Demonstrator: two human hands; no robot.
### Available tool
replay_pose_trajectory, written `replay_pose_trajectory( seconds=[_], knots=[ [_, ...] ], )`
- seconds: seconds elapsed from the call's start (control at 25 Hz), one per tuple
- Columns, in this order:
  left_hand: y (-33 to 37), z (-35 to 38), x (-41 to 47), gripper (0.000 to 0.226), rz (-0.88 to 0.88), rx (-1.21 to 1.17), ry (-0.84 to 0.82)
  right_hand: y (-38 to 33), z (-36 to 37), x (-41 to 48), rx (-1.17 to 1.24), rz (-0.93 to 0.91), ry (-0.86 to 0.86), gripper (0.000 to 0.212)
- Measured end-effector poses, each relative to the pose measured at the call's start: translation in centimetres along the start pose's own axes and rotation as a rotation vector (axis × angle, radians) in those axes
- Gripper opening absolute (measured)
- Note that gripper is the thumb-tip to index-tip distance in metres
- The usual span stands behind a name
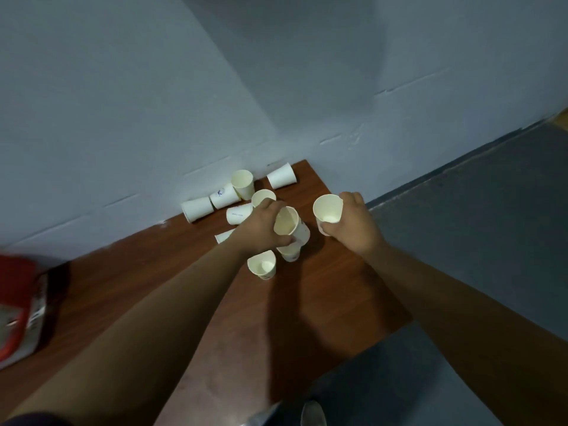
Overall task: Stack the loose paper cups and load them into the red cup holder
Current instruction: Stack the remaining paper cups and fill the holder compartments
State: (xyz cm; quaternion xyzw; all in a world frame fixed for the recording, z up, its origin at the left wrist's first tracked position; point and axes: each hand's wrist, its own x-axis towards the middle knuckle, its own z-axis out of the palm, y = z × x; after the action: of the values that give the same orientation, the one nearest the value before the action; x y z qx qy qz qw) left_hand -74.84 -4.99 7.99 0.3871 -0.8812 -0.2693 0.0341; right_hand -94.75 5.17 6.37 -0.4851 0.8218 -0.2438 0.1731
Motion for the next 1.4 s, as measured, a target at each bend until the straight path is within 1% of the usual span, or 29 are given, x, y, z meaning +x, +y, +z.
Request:
replay_pose_trajectory(
  seconds=[0.12,0.16,0.24,0.32,0.52,0.64,0.72,0.84,0.96,1.12,1.24,1.4],
  knots=[
    [-2.5,-5.8,-4.2,0.082,-0.075,0.0,0.144,-6.4,-0.4,-0.5,0.06,-0.129,0.017,0.074],
    [-3.8,-7.7,-6.0,0.082,-0.113,0.005,0.196,-8.8,0.0,-0.8,0.062,-0.169,0.0,0.074],
    [-7.1,-10.9,-10.5,0.081,-0.199,0.007,0.285,-13.7,1.6,-1.8,0.08,-0.238,-0.052,0.074],
    [-10.6,-13.3,-15.2,0.078,-0.291,0.0,0.351,-18.4,4.0,-2.9,0.11,-0.306,-0.066,0.074],
    [-20.6,-17.6,-28.6,0.076,-0.56,0.01,0.432,-29.9,11.8,-7.4,0.108,-0.447,-0.205,0.073],
    [-27.2,-20.0,-36.4,0.076,-0.708,0.038,0.46,-36.7,17.2,-10.6,0.104,-0.546,-0.275,0.077],
    [-30.8,-21.1,-40.2,0.076,-0.791,0.032,0.464,-40.4,20.3,-12.4,0.096,-0.566,-0.333,0.078],
    [-36.9,-22.2,-45.2,0.078,-0.885,-0.03,0.498,-46.4,25.6,-14.9,0.105,-0.58,-0.402,0.074],
    [-42.3,-22.6,-47.9,0.076,-0.902,-0.049,0.494,-51.4,30.6,-16.7,0.137,-0.573,-0.458,0.071],
    [-47.2,-22.7,-48.7,0.076,-0.884,-0.063,0.439,-55.4,36.1,-18.1,0.206,-0.519,-0.517,0.07],
    [-50.4,-22.3,-48.2,0.077,-0.833,-0.069,0.4,-57.0,39.6,-18.6,0.213,-0.502,-0.538,0.067],
    [-53.1,-21.2,-46.9,0.078,-0.768,0.031,0.256,-57.3,42.9,-18.7,0.117,-0.544,-0.554,0.071]
  ],
)
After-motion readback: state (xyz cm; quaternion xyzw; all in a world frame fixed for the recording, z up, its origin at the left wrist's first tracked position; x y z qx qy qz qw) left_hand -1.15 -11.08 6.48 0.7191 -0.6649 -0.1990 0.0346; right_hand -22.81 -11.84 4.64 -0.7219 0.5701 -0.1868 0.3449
